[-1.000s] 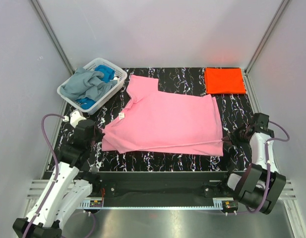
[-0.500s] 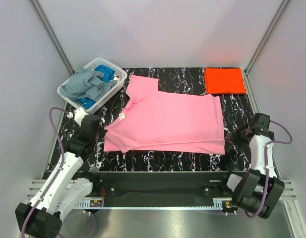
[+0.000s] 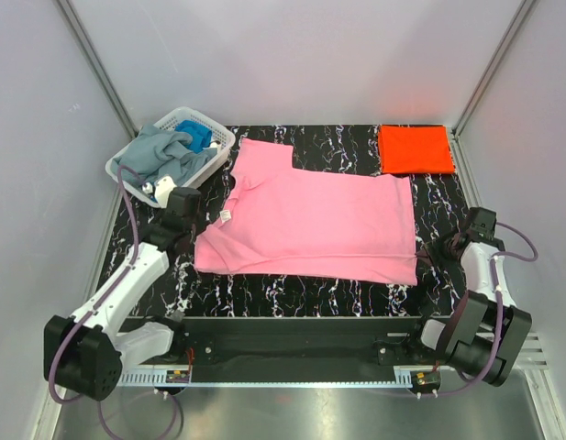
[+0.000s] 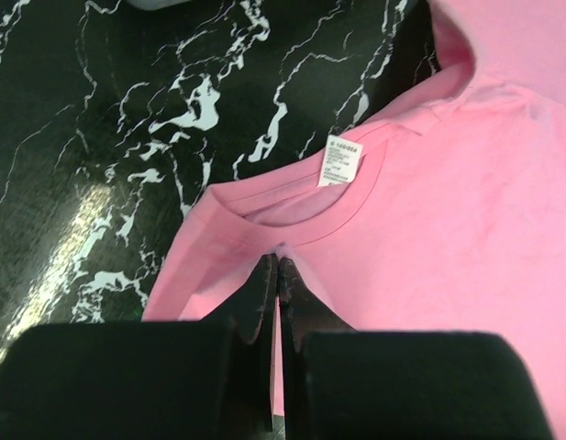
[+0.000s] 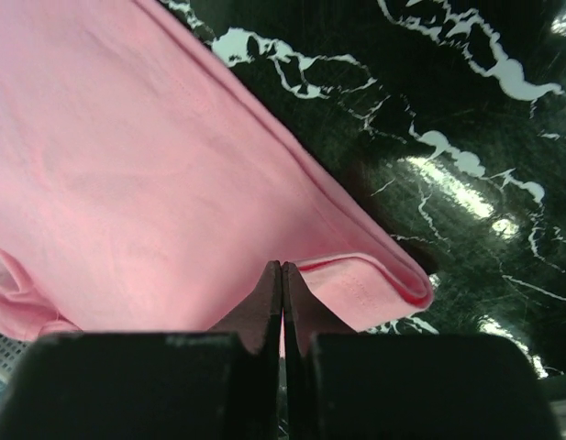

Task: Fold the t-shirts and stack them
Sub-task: Fold the tshirt

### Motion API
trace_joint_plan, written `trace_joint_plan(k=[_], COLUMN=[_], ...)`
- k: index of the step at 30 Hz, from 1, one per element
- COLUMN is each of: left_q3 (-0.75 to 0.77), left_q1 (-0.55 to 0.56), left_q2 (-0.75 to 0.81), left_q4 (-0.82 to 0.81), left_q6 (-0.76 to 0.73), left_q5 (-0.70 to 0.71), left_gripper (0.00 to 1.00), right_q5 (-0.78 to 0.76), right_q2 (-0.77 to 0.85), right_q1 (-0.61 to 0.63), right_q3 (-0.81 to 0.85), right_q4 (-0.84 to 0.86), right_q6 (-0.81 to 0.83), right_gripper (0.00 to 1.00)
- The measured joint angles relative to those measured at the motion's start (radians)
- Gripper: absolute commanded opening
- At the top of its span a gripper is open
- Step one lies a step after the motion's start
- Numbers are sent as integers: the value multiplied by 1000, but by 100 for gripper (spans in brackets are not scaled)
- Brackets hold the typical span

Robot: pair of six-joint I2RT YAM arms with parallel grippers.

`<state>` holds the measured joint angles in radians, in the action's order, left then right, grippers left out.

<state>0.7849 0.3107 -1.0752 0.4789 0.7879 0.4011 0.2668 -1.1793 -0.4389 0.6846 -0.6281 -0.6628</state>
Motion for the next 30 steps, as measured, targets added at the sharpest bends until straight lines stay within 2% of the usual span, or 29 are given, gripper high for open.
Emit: trace_joint_plan(k=[11, 18, 30], left_q3=[97, 223, 293], left_q1=[9, 19, 38], left_q2=[-95, -236, -379], left_q4=[-72, -87, -84], left_q6=[-85, -137, -198], left_q5=[12, 14, 52], left_gripper=[0, 0, 0], right_q5=[-48, -47, -67], right_q2=[-83, -98, -120], right_q1=[0, 0, 0], right_q3=[-2, 0, 11], right_q4=[63, 86, 93], right_q6=[0, 0, 4], right_gripper=[0, 0, 0])
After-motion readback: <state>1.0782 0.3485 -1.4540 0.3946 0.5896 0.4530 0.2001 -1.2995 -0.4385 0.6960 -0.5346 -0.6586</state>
